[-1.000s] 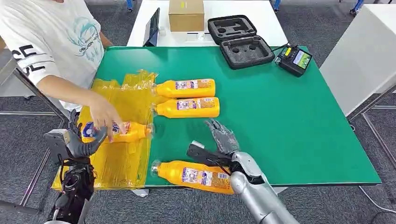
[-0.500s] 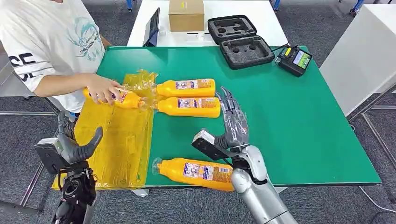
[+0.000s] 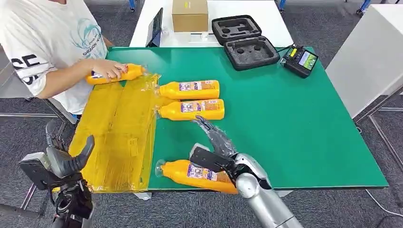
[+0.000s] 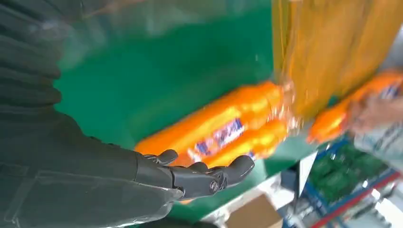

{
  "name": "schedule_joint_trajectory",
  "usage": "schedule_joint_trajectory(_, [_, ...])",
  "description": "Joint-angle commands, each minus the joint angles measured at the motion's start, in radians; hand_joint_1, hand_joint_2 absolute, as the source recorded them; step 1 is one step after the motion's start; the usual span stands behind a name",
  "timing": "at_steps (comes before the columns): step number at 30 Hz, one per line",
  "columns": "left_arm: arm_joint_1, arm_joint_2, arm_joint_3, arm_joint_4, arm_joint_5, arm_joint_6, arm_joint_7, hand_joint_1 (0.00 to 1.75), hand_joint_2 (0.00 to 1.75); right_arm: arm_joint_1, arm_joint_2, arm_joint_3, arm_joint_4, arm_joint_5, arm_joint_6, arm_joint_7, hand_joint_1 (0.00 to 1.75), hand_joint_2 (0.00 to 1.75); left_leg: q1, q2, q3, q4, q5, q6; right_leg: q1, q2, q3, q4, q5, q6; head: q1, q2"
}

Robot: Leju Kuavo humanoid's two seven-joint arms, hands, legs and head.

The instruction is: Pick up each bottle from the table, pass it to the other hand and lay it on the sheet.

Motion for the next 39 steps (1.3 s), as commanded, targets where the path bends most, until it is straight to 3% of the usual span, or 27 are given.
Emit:
schedule_joint_trajectory(1, [0.021,-0.009,0.045,-0.048,0.011,-0.006,0.004,0.0,1.75,-0.017,-0.091,0.103,-0.081,-0.017,0.035,0.002,0.0,1.75,0.0,0.001,0.004,0.001,-0.003,-0.001,0.0,0.002,0.004,0.001,-0.002,0.0,0.0,0.0])
schedule_joint_trajectory(7, [0.058,-0.008,0.028,-0.093,0.054,-0.008,0.004,0.0,1.75,-0.021,-0.127,0.148,-0.093,0.0,0.045,0.032,0.0,1.75,0.0,0.0,0.003,0.0,-0.002,-0.001,0.0,0.001,0.003,0.0,-0.001,0.0,0.0,0.0])
schedule_joint_trajectory(19, [0.215,-0.022,0.017,-0.258,0.148,-0.046,0.032,0.0,1.75,0.241,-0.233,0.127,-0.212,0.027,-0.003,0.053,0.0,1.75,0.0,-0.003,0.005,-0.001,-0.004,0.0,0.0,-0.002,0.006,-0.002,-0.004,0.0,0.0,0.0])
schedule_joint_trajectory(28, [0.233,-0.031,0.03,-0.27,0.144,-0.048,0.036,0.0,1.75,0.327,-0.214,0.1,-0.279,0.078,-0.041,0.109,0.0,1.75,0.0,-0.002,0.003,0.0,-0.005,0.001,0.0,-0.001,0.003,-0.001,-0.004,0.001,0.0,0.0])
schedule_joint_trajectory(39, [0.223,-0.036,0.031,-0.256,0.128,-0.05,0.032,0.0,1.75,0.297,-0.207,0.101,-0.289,0.107,-0.047,0.064,0.0,1.75,0.0,-0.001,0.003,0.0,-0.005,0.001,0.0,0.001,0.003,-0.001,-0.004,0.002,0.0,0.0])
